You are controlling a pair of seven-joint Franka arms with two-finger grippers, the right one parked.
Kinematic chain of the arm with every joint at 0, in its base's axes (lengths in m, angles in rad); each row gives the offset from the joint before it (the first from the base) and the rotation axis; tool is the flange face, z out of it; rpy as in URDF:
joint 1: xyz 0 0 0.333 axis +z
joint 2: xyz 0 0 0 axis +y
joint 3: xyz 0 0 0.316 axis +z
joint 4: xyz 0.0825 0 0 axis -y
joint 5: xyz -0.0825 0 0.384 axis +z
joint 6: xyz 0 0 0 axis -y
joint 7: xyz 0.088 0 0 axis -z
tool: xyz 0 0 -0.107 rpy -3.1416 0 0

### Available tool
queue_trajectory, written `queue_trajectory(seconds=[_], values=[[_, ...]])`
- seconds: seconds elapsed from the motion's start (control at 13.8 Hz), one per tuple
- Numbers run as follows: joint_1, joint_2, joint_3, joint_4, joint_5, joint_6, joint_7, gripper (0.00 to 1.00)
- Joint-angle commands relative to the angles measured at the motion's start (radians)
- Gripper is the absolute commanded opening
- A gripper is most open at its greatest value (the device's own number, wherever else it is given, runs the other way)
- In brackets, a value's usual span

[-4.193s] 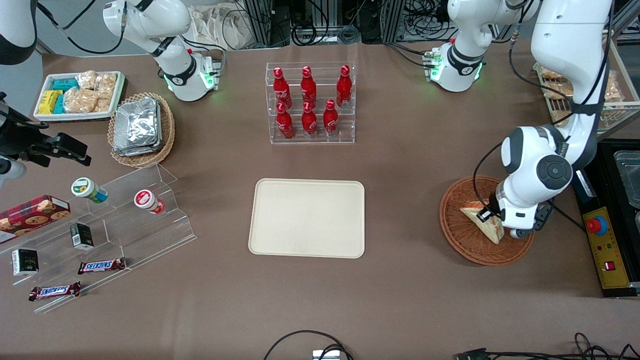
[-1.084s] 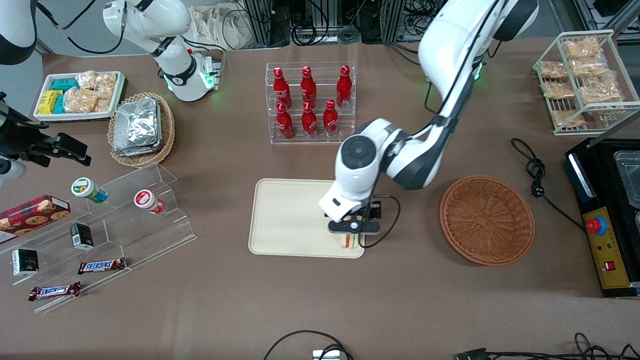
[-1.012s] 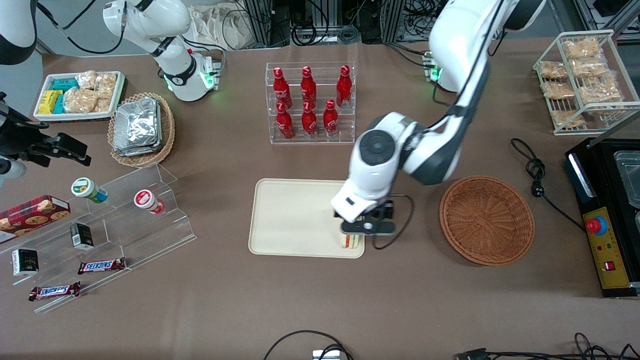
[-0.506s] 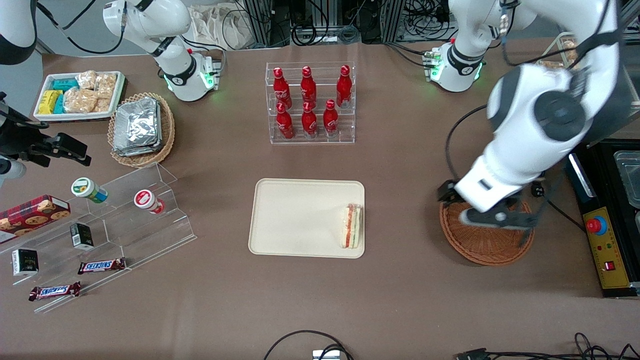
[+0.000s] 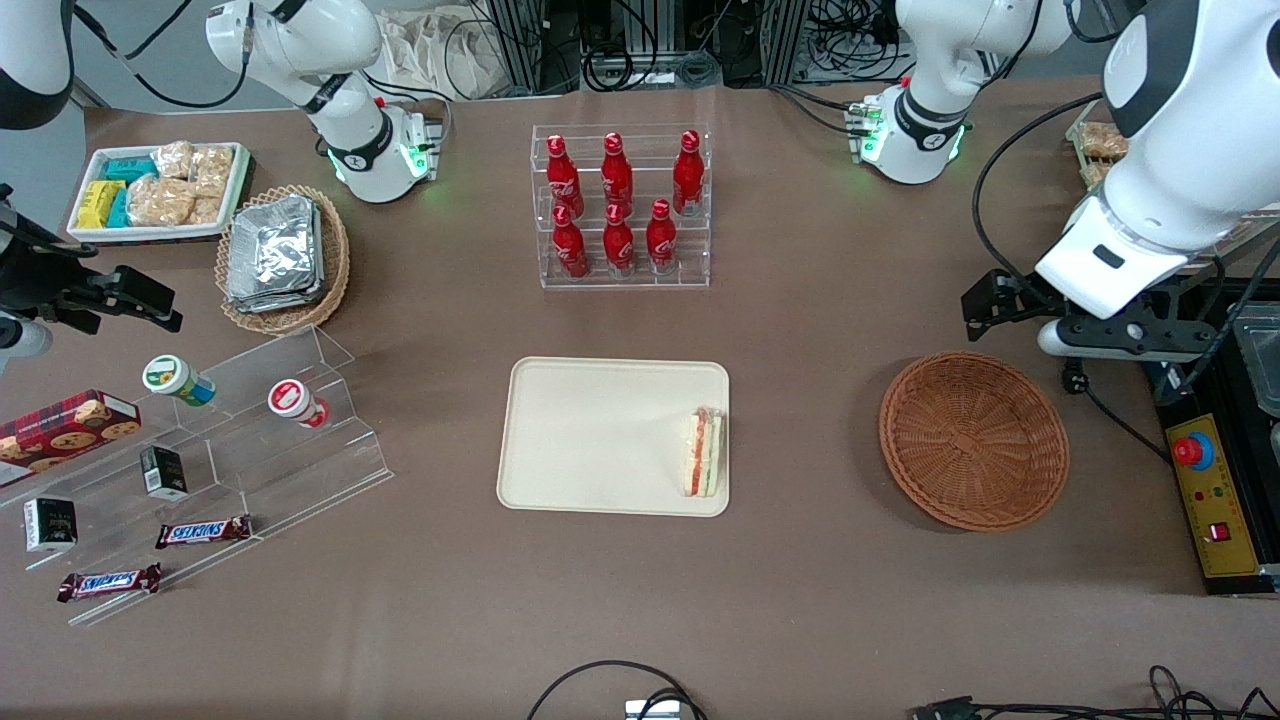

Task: Place sandwich from basket to tray

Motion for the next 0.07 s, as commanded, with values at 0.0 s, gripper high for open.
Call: queue_trajectory(seconds=[0.0], values=[[0.032, -0.023, -0.029, -0.020, 0.003, -0.014, 0.009, 1.00]])
